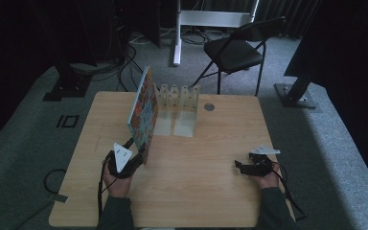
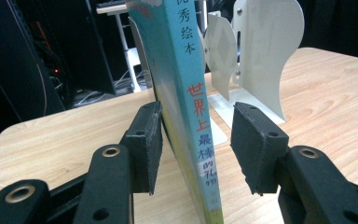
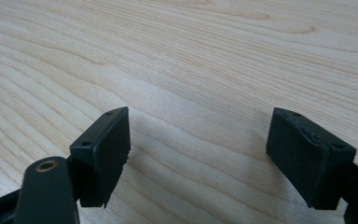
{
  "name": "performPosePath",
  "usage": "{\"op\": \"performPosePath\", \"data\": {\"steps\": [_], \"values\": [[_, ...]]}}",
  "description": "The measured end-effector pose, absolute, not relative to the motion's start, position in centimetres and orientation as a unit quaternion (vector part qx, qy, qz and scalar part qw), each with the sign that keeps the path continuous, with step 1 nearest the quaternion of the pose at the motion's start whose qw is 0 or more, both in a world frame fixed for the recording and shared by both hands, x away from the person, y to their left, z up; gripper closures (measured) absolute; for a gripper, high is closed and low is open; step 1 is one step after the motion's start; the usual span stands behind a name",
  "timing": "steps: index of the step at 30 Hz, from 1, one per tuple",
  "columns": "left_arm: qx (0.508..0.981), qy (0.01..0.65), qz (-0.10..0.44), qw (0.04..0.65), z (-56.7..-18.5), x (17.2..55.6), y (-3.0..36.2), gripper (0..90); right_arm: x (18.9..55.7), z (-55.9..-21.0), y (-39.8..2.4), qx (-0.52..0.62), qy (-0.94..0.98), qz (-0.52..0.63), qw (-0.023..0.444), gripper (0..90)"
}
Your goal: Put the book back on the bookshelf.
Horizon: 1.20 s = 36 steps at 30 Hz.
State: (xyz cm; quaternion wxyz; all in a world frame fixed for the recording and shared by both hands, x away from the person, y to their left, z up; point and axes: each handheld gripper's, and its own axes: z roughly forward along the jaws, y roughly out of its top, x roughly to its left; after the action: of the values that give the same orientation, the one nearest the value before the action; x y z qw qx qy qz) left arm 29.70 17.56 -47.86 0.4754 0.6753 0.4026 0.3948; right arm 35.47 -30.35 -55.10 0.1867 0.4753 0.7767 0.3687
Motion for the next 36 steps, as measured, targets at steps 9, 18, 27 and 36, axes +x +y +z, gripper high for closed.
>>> {"op": "performPosePath", "data": {"steps": [9,18,27,36], "values": [[0.682,0.394,0.393,0.474,-48.1,28.7,17.8,54.6,35.5,-55.1,-30.3,0.475,0.777,0.369,0.187,21.4],[0.693,0.39,0.387,0.467,-48.5,28.0,17.8,56.4,35.5,-55.1,-30.3,0.475,0.777,0.369,0.187,21.4],[0.704,0.388,0.372,0.464,-49.0,27.3,18.0,57.1,35.5,-55.1,-30.4,0.476,0.777,0.369,0.186,21.4],[0.721,0.381,0.345,0.464,-49.9,26.9,17.9,57.1,35.5,-55.1,-30.3,0.475,0.777,0.369,0.187,21.5]]}}
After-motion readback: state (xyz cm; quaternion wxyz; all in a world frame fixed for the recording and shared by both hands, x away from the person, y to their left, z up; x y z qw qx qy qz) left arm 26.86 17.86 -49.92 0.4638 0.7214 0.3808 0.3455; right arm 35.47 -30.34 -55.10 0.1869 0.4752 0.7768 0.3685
